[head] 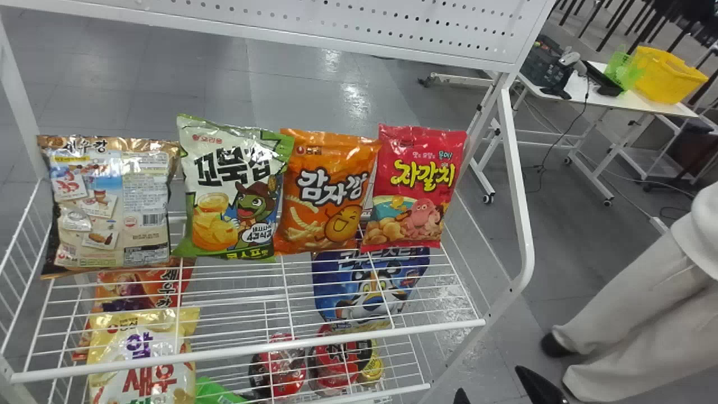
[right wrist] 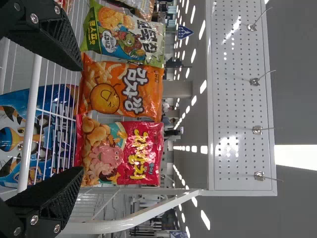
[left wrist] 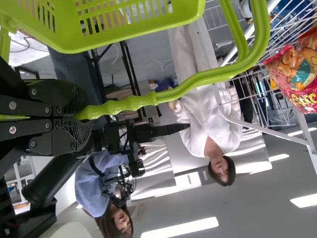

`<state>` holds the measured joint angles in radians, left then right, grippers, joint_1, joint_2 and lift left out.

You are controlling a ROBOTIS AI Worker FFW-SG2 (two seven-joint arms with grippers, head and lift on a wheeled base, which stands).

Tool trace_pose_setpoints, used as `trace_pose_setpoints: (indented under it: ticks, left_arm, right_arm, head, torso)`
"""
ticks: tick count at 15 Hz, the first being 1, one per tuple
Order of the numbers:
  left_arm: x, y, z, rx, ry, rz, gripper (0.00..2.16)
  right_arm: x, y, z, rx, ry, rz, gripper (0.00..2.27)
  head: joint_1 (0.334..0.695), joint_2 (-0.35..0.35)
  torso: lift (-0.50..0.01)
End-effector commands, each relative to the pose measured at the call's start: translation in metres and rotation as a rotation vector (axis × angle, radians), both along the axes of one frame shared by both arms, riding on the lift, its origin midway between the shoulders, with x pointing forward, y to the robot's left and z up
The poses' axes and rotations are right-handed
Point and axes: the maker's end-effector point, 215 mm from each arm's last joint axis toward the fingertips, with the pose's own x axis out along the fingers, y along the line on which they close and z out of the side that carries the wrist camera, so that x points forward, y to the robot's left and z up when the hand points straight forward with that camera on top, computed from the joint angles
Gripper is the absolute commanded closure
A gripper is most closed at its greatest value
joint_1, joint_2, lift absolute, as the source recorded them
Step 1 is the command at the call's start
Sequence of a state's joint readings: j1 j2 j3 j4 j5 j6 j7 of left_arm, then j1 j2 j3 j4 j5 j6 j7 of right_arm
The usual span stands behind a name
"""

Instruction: Hold basket handle with left hand then pick Jagalchi snack with right hand and place into basket

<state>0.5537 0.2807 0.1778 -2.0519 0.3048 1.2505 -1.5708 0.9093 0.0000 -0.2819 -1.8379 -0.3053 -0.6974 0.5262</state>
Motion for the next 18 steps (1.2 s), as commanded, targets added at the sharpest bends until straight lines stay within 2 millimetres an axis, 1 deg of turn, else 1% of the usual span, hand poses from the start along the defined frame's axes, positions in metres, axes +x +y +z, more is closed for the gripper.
trace_pose_setpoints:
  ticks: [1, 9, 11, 14, 17, 18]
  left_arm:
    - [-0.001, -0.001, 0.003, -0.011, -0.001, -0.005, 2.14]
    - [-0.001, 0.000, 0.002, -0.007, -0.004, -0.007, 2.14]
    - [-0.001, 0.001, 0.002, -0.007, -0.006, -0.007, 2.14]
    - [0.003, 0.002, 0.002, -0.004, -0.014, -0.006, 2.13]
    - [0.007, 0.000, 0.002, -0.005, -0.017, -0.008, 2.13]
    - [0.007, 0.000, 0.002, -0.005, -0.015, -0.008, 2.13]
  right_arm:
    - [-0.002, 0.001, 0.000, 0.000, 0.001, 0.000, 0.09]
    - [-0.001, 0.004, 0.002, 0.001, -0.001, 0.007, 0.10]
    - [0.003, 0.006, 0.007, 0.002, -0.012, 0.011, 0.10]
    - [0.009, 0.007, 0.010, 0.012, -0.009, 0.014, 0.10]
    - [0.016, 0.004, 0.005, 0.020, 0.007, 0.012, 0.10]
    - [0.019, 0.004, 0.001, 0.027, 0.021, 0.011, 0.10]
  head:
    - [0.695, -0.350]
    - [0.695, -0.350]
    - [0.695, -0.350]
    - [0.695, -0.350]
    - [0.695, -0.350]
    - [0.695, -0.350]
  torso:
    - [-0.009]
    - [-0.009]
    - [-0.009]
    - [-0.009]
    - [-0.009]
    - [-0.009]
